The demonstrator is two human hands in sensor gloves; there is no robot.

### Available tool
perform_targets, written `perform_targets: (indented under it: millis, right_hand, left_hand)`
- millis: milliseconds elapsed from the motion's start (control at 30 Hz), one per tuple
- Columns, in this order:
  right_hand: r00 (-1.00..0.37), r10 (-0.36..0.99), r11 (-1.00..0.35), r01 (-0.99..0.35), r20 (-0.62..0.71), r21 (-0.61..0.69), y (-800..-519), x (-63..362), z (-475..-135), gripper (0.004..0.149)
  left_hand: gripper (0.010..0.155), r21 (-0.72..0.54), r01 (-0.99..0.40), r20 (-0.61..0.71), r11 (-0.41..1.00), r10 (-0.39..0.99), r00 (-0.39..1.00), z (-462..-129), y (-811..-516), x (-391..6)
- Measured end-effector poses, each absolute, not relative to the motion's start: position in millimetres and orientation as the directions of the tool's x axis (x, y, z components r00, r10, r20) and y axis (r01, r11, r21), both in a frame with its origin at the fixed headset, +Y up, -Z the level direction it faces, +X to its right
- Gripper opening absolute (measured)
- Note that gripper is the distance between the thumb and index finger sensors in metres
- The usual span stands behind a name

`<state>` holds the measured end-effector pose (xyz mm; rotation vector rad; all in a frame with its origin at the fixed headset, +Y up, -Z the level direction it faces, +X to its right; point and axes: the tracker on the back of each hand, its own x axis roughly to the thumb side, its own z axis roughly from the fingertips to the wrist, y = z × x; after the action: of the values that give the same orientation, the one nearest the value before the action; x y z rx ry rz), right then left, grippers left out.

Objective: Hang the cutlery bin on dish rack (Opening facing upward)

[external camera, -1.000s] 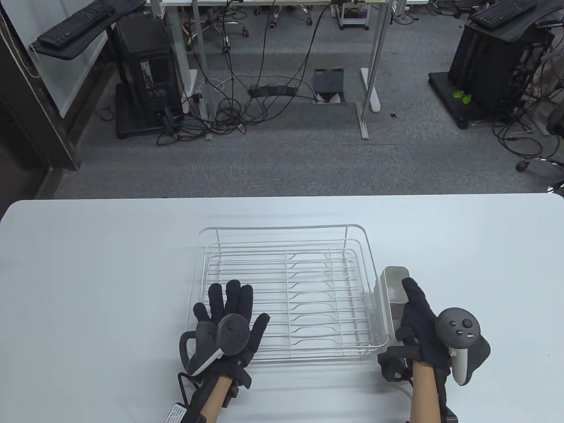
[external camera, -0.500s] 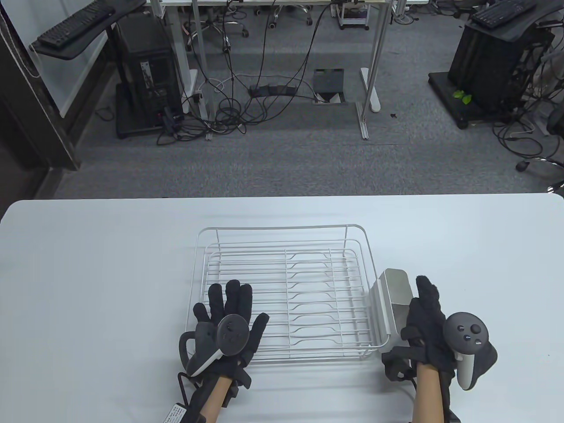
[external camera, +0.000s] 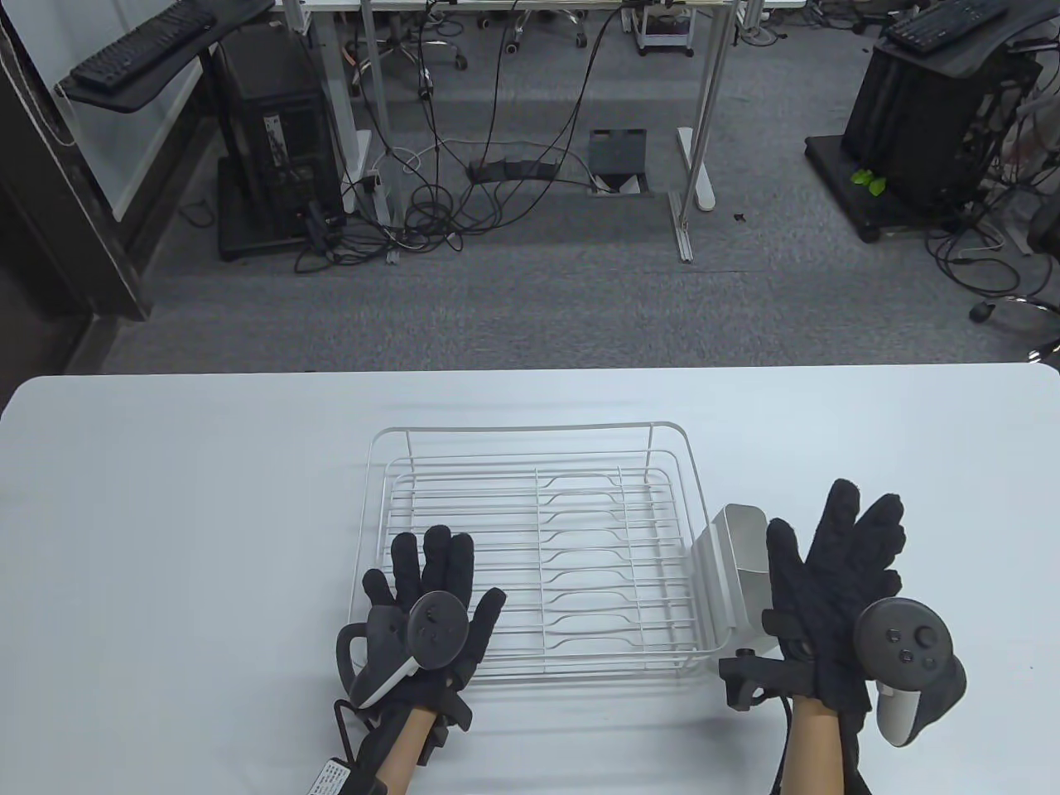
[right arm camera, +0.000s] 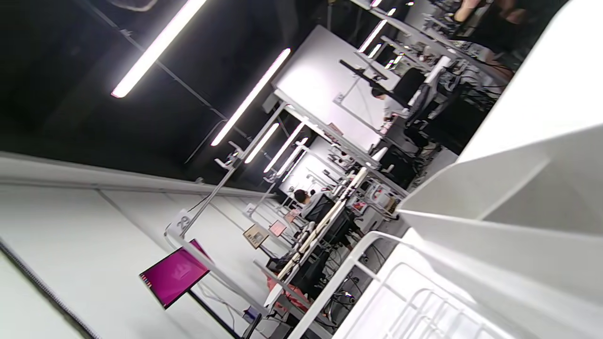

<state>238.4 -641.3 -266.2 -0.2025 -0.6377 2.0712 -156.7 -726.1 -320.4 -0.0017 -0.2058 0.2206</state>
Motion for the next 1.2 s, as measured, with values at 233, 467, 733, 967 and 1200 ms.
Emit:
perform_targets:
  millis: [233,467,733,967,1200]
  right_hand:
    - [-0.638,0.752,-0.514,-0.724,0.165,-0.46,-630,200,-269,0.073]
    - [-0.706,0.68,-0.606,-0.694,0.198,-0.39,-637,160,-279,0.074]
    - [-0.782,0.586,-0.729,-0.623,0.211,-0.283,-658,121,-291,0.074]
    - [-0.855,0.478,-0.831,-0.515,0.202,-0.211,-678,98,-298,0.074]
    - [-0.887,0.421,-0.878,-0.451,0.187,-0.159,-695,88,-304,0.074]
  left_hand:
    - [0.073,-0.012,-0.223,0.202,0.975,0.22,0.954,-320,-726,-157]
    - [0.073,-0.014,-0.222,0.201,0.975,0.22,0.955,-320,-726,-157]
    - [0.073,-0.012,-0.222,0.201,0.975,0.22,0.955,-320,-726,-157]
    - [0.073,-0.011,-0.219,0.203,0.976,0.217,0.955,-320,-726,-157]
    - [0.072,-0.006,-0.214,0.205,0.977,0.211,0.956,-320,-726,-156]
